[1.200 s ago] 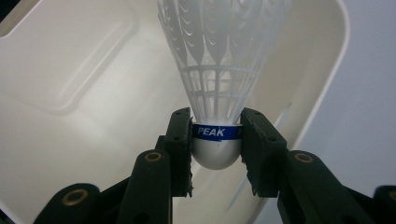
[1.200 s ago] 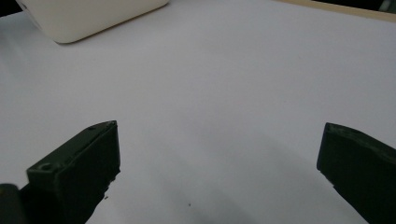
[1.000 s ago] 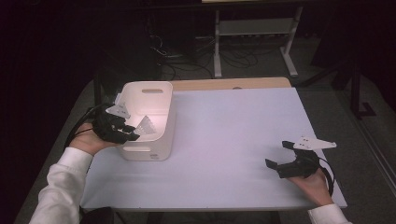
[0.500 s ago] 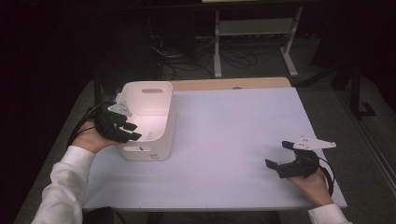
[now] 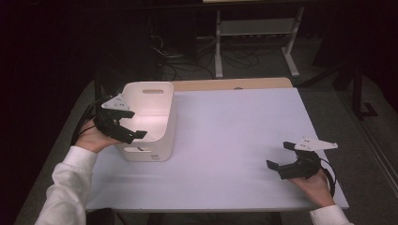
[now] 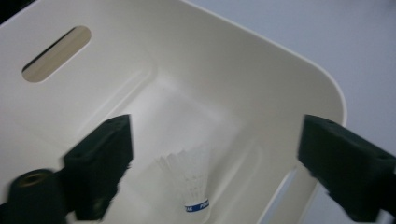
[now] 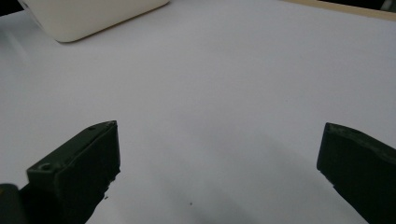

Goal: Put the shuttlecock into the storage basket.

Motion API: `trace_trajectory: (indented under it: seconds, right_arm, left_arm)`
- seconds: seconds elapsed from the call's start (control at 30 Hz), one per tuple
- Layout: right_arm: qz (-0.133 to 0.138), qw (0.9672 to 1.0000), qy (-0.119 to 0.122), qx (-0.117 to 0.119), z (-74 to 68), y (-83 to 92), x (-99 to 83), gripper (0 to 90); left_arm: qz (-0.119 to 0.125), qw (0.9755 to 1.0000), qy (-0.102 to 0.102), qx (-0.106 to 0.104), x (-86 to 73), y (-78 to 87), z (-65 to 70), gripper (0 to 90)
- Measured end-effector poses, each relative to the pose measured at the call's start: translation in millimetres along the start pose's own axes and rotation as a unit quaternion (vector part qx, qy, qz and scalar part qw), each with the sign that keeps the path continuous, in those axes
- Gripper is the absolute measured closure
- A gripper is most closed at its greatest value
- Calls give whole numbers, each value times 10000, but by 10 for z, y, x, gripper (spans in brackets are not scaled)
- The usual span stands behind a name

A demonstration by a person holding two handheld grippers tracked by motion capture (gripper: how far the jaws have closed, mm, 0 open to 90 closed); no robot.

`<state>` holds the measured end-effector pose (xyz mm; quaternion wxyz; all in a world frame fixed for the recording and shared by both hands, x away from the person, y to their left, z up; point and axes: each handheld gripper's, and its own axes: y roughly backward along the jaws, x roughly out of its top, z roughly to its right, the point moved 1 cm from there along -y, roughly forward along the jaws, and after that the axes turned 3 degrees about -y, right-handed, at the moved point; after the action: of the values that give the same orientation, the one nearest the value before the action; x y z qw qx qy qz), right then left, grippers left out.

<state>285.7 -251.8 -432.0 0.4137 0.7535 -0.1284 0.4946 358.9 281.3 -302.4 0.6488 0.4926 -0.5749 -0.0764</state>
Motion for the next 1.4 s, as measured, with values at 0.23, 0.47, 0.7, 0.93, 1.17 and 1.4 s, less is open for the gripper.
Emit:
trace_trajectory:
  seconds: [0.23, 0.47, 0.7, 0.93, 1.17, 1.4]
  right_arm:
    - [8, 10000, -9, -4, 1, 14, -2, 0]
    - [19, 10000, -30, -20, 5, 21, -5, 0]
    - [38, 10000, -6, -29, 6, 24, -5, 0]
    - [36, 10000, -6, -31, 4, 23, -5, 0]
    - [35, 10000, 9, -32, 3, 23, -5, 0]
    - [39, 10000, -1, -30, 2, 27, -4, 0]
  left_arm:
    - [337, 9992, 22, 207, 42, 57, 31, 0]
    - [598, 9979, 123, 193, 26, 122, 27, 0]
    - [1037, 9940, 324, 151, -8, 221, 46, 0]
    - [1382, 9893, 430, 191, -59, 305, 94, 0]
    - [1605, 9853, 496, 319, -119, 377, 143, 0]
    - [1917, 9796, 554, 251, -172, 403, 199, 0]
